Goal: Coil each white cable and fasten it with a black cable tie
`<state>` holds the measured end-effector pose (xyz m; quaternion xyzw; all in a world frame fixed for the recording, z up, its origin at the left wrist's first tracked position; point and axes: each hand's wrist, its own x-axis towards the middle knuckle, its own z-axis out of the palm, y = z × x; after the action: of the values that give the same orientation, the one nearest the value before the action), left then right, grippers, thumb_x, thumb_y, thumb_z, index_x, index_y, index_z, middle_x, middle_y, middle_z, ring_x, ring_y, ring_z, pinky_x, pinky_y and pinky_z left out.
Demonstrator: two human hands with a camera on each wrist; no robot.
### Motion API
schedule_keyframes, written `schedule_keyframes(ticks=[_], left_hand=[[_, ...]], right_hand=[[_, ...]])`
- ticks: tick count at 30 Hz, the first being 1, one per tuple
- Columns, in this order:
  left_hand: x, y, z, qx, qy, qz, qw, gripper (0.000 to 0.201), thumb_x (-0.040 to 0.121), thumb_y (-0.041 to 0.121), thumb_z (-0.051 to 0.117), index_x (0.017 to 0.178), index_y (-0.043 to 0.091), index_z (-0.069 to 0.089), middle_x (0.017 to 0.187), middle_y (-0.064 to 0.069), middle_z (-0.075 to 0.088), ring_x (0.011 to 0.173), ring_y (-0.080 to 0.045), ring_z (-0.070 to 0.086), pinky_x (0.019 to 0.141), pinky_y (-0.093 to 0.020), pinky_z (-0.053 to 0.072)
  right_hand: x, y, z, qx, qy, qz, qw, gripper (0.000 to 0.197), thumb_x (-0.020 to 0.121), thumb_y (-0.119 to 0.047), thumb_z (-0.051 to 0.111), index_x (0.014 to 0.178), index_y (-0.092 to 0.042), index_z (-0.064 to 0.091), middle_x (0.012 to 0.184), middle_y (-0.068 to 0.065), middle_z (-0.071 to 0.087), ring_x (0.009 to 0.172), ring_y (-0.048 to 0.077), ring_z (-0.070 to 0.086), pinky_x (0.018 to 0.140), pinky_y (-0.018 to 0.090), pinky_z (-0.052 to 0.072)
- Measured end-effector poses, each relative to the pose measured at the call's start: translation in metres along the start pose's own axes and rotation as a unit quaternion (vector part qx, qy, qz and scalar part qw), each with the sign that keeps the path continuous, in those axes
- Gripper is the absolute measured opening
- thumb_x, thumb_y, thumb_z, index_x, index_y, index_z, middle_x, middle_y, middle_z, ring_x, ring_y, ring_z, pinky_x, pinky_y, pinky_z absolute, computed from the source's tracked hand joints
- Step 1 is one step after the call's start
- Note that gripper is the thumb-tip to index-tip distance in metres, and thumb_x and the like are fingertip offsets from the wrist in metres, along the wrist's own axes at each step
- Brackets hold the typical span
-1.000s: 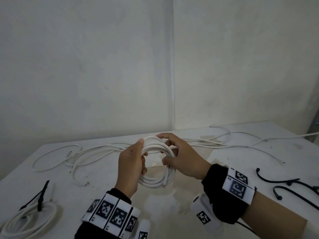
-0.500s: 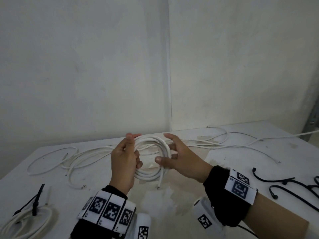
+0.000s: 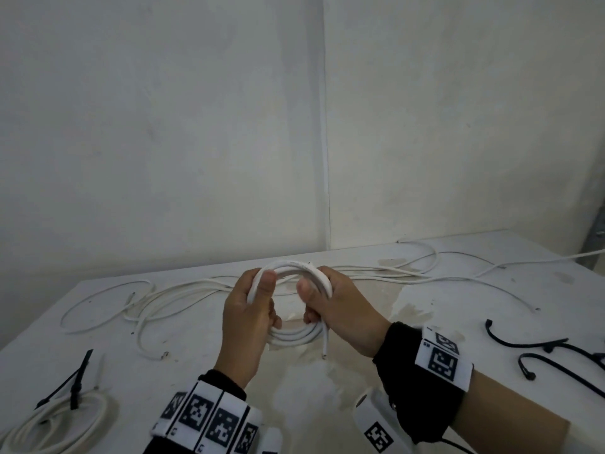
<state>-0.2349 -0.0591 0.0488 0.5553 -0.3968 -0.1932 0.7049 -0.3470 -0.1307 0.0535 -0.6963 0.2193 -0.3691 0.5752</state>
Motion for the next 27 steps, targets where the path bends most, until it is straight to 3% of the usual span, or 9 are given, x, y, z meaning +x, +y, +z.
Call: schedule_keyframes(ticks=[3,6,10,13,15,17,20,23,27], left_hand=[[0.000,-0.003,0.002,-0.008,0.024,-0.015,1.000,0.021,0.090,0.035,0.049,0.080,0.020,0.061,0.040,0.008,0.037,0.038,-0.006,0.036,0.041,-0.019,0.041],[-0.001,-0.004,0.004,-0.008,0.010,-0.031,0.999,0.023,0.090,0.035,0.048,0.081,0.017,0.060,0.040,0.008,0.036,0.037,-0.006,0.036,0.043,-0.021,0.045],[0.003,0.008,-0.001,0.023,-0.077,-0.075,0.994,0.043,0.083,0.049,0.048,0.079,0.008,0.059,0.045,0.002,0.046,0.045,-0.015,0.052,0.060,-0.036,0.053],[0.011,0.021,-0.004,0.065,-0.159,-0.145,0.974,0.055,0.081,0.058,0.044,0.070,0.006,0.058,0.047,-0.002,0.050,0.046,-0.019,0.055,0.063,-0.034,0.050],[0.012,0.026,-0.002,0.072,-0.191,-0.169,0.964,0.054,0.085,0.056,0.044,0.065,0.007,0.054,0.043,0.002,0.043,0.039,-0.014,0.044,0.058,-0.031,0.047],[0.009,0.028,0.003,0.056,-0.176,-0.167,0.968,0.047,0.087,0.048,0.049,0.062,0.009,0.045,0.041,0.007,0.030,0.036,-0.009,0.029,0.044,-0.022,0.036],[0.003,0.026,0.009,-0.004,-0.107,-0.172,0.979,0.041,0.088,0.039,0.054,0.061,0.011,0.040,0.044,0.004,0.023,0.035,-0.009,0.020,0.036,-0.019,0.025],[0.003,0.021,0.010,-0.069,-0.040,-0.180,0.980,0.040,0.090,0.036,0.052,0.061,0.012,0.039,0.043,0.005,0.024,0.033,-0.008,0.021,0.035,-0.017,0.024],[-0.003,0.016,0.011,-0.091,-0.037,-0.173,0.980,0.042,0.092,0.039,0.048,0.062,0.012,0.039,0.040,0.007,0.026,0.034,-0.008,0.024,0.037,-0.018,0.030]], right_hand=[[-0.001,-0.003,0.006,0.101,0.018,0.039,0.994,0.048,0.078,-0.057,0.038,0.076,-0.011,0.052,0.050,-0.003,0.041,0.041,0.010,0.041,0.051,0.026,0.042],[0.003,-0.006,0.007,0.095,0.056,0.057,0.992,0.049,0.092,-0.050,0.034,0.073,-0.008,0.052,0.045,-0.002,0.038,0.038,0.012,0.036,0.043,0.021,0.039],[0.010,-0.011,-0.002,0.038,0.044,0.048,0.997,0.046,0.093,-0.045,0.039,0.066,-0.009,0.048,0.041,-0.005,0.033,0.036,0.010,0.029,0.042,0.022,0.032],[0.008,-0.014,-0.008,-0.035,-0.024,0.049,0.998,0.046,0.092,-0.047,0.041,0.069,-0.007,0.047,0.040,-0.010,0.033,0.039,0.010,0.027,0.043,0.023,0.030],[0.007,-0.016,-0.008,-0.062,-0.053,0.051,0.995,0.046,0.092,-0.047,0.040,0.072,-0.006,0.048,0.039,-0.012,0.035,0.040,0.009,0.027,0.044,0.023,0.030],[0.008,-0.019,-0.008,-0.056,-0.054,0.049,0.996,0.044,0.093,-0.044,0.039,0.074,-0.006,0.048,0.040,-0.012,0.037,0.042,0.009,0.028,0.044,0.024,0.030],[0.009,-0.019,-0.010,-0.045,-0.040,0.034,0.998,0.045,0.091,-0.047,0.039,0.073,-0.008,0.048,0.050,-0.004,0.040,0.046,0.012,0.036,0.050,0.024,0.038],[0.006,-0.016,-0.011,-0.040,-0.041,0.039,0.998,0.051,0.087,-0.054,0.036,0.072,-0.007,0.053,0.054,-0.001,0.047,0.046,0.011,0.049,0.056,0.024,0.045],[0.006,-0.013,-0.008,0.000,-0.019,0.035,0.999,0.054,0.074,-0.057,0.042,0.084,-0.005,0.053,0.046,-0.006,0.035,0.036,0.008,0.036,0.045,0.024,0.039]])
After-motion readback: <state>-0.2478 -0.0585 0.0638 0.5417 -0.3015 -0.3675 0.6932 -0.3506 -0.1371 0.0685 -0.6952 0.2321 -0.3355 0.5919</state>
